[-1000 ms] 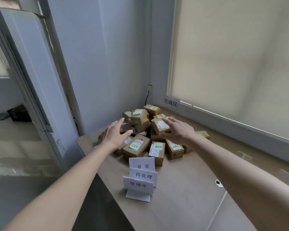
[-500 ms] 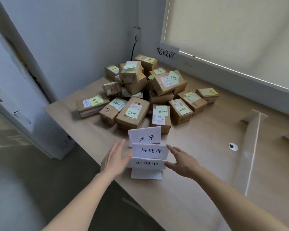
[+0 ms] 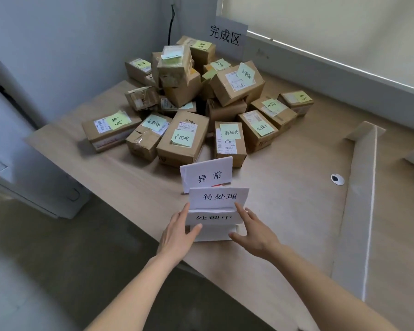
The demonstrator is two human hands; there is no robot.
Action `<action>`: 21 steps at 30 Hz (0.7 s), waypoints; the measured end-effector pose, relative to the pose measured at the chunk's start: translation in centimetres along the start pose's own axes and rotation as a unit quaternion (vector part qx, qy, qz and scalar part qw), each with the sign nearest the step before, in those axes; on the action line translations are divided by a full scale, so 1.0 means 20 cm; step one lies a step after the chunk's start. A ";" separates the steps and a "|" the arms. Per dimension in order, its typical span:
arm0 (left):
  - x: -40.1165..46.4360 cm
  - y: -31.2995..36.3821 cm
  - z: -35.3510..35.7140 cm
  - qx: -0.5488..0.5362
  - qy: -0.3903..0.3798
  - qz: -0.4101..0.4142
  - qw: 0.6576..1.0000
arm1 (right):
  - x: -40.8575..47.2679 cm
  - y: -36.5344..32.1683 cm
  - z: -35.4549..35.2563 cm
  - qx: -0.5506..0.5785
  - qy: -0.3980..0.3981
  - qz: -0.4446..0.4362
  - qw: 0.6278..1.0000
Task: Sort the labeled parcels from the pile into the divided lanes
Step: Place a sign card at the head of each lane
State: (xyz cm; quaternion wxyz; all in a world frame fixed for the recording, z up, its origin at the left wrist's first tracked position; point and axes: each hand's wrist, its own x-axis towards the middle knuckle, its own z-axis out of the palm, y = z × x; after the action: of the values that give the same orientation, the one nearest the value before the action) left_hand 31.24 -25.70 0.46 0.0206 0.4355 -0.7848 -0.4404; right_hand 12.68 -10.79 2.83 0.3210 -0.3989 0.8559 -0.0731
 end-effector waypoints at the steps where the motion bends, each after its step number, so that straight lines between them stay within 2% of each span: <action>1: 0.00 0.00 0.00 -0.003 -0.001 -0.001 1.000 | 0.00 -0.01 0.01 0.002 0.000 0.000 1.000; 11: -0.09 0.18 -0.09 0.001 0.014 0.041 0.999 | -0.17 -0.08 -0.16 0.033 0.030 0.019 0.999; 16: -0.18 0.52 -0.16 0.015 0.044 0.092 0.995 | -0.41 -0.06 -0.44 0.063 0.090 0.016 0.994; 21: -0.37 1.02 -0.15 0.028 0.067 0.156 0.985 | -0.82 0.07 -0.79 0.088 0.174 0.010 0.981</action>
State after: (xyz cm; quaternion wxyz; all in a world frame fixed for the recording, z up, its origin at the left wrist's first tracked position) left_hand 23.46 -17.74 19.37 0.1293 0.3367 -0.8520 -0.3796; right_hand 9.85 0.02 22.73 0.2020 -0.3414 0.8929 -0.2131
